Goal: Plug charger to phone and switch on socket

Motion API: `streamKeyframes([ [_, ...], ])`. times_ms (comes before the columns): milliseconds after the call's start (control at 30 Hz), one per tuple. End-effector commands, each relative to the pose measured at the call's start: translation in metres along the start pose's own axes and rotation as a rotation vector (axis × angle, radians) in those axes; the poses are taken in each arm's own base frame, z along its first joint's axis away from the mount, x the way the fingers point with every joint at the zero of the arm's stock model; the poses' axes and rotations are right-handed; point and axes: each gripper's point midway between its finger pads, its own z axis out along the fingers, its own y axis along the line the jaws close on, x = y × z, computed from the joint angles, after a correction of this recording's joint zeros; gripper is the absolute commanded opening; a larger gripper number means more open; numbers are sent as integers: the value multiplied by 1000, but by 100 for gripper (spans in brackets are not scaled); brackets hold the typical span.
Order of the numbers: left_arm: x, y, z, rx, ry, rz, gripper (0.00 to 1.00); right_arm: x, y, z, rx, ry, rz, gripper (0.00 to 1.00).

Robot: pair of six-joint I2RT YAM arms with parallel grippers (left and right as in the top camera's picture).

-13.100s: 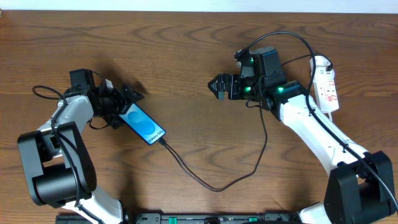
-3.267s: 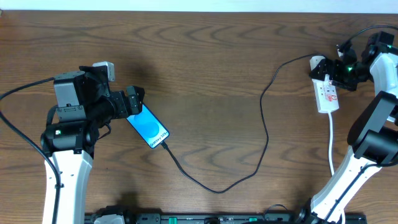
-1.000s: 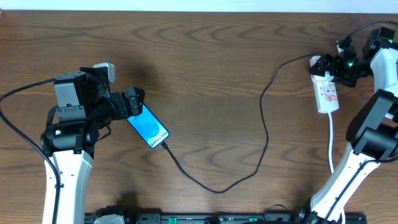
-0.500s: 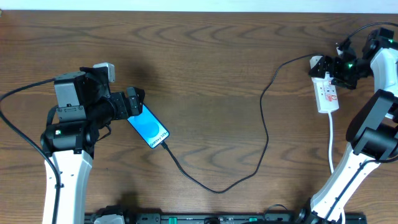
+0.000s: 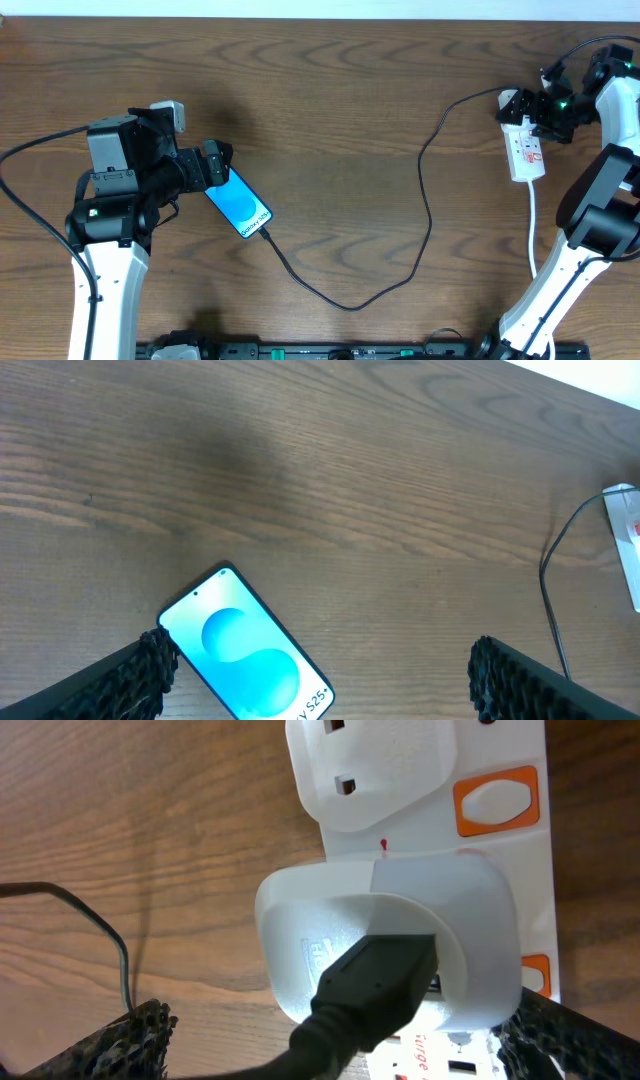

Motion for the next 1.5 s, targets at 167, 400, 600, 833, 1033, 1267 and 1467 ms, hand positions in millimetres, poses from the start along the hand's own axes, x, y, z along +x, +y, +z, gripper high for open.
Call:
streamKeyframes([
  [167,-1,0,0,-4,0,19,95,2,9,11,-49,13,8,99],
  [400,-1,0,0,-4,0,19,95,10,8,21,-67,30,21,99],
  [600,-1,0,0,-4,0,19,95,9,13,21,-95,26,23,99],
  [833,-1,0,0,-4,0,19,95,9,19,22,-121,29,25,99],
  [1033,-1,0,0,-4,0,19,95,12,20,22,-122,40,31,99],
  [1267,-1,0,0,-4,0,19,95,15,21,22,-124,51,38,99],
  [1467,-1,0,0,-4,0,19,95,16,21,22,-128,54,40,99],
])
